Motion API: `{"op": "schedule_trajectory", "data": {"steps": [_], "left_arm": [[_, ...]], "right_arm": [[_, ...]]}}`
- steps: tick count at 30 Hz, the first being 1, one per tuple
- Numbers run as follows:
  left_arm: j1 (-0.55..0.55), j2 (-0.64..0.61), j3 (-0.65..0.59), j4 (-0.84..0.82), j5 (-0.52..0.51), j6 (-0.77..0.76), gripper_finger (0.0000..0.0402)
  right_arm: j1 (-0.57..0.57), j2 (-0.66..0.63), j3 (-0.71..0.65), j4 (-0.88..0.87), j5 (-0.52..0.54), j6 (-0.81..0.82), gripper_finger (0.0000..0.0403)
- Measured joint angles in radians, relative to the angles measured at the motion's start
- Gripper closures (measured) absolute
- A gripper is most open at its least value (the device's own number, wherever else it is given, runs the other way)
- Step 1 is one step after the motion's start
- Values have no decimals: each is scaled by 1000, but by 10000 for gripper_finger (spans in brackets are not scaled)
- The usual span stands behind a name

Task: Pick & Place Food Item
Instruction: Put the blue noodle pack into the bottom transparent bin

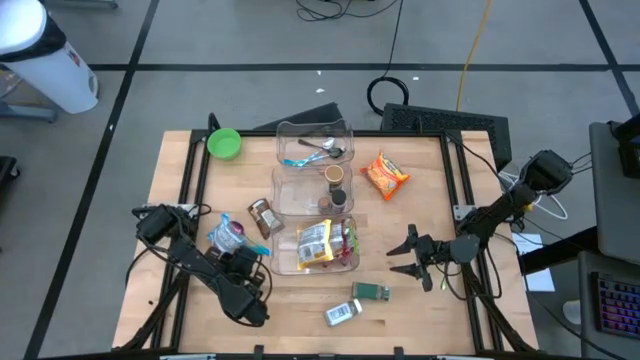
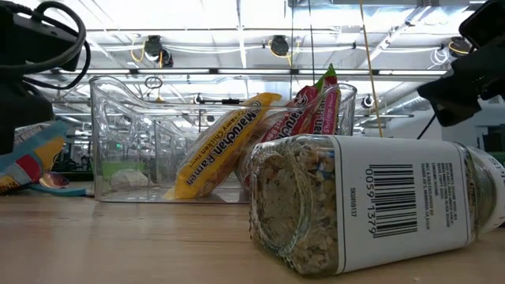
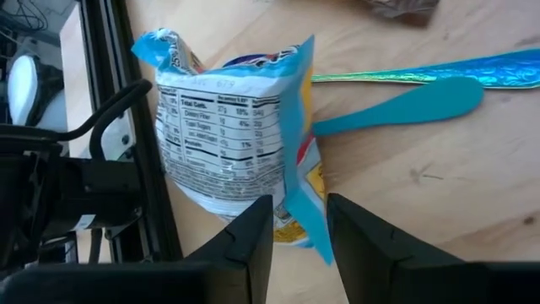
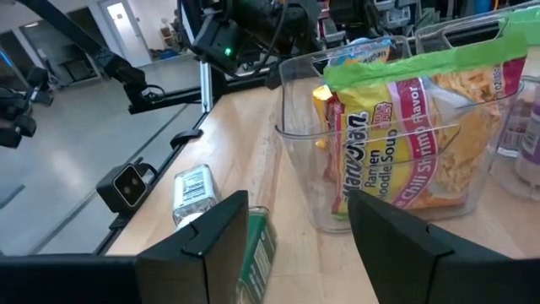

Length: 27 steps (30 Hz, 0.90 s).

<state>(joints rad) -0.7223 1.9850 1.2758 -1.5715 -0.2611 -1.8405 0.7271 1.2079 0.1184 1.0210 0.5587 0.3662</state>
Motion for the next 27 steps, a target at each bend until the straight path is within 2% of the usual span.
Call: {"op": "schedule_trajectory", "data": {"steps": [3, 10, 14, 27], "left_arm": [[0, 0, -7, 2, 0, -13, 260], [0, 0, -7, 1, 0, -26, 173], [1, 0, -24, 15, -1, -47, 141], [4, 0, -115, 66, 3, -91, 132]], "right_arm": [[-10, 0, 0, 0, 0, -12, 204], [-33, 0, 0, 0, -1, -12, 204], [-33, 0, 0, -1, -1, -12, 204], [-33, 0, 0, -1, -1, -12, 204]]}}
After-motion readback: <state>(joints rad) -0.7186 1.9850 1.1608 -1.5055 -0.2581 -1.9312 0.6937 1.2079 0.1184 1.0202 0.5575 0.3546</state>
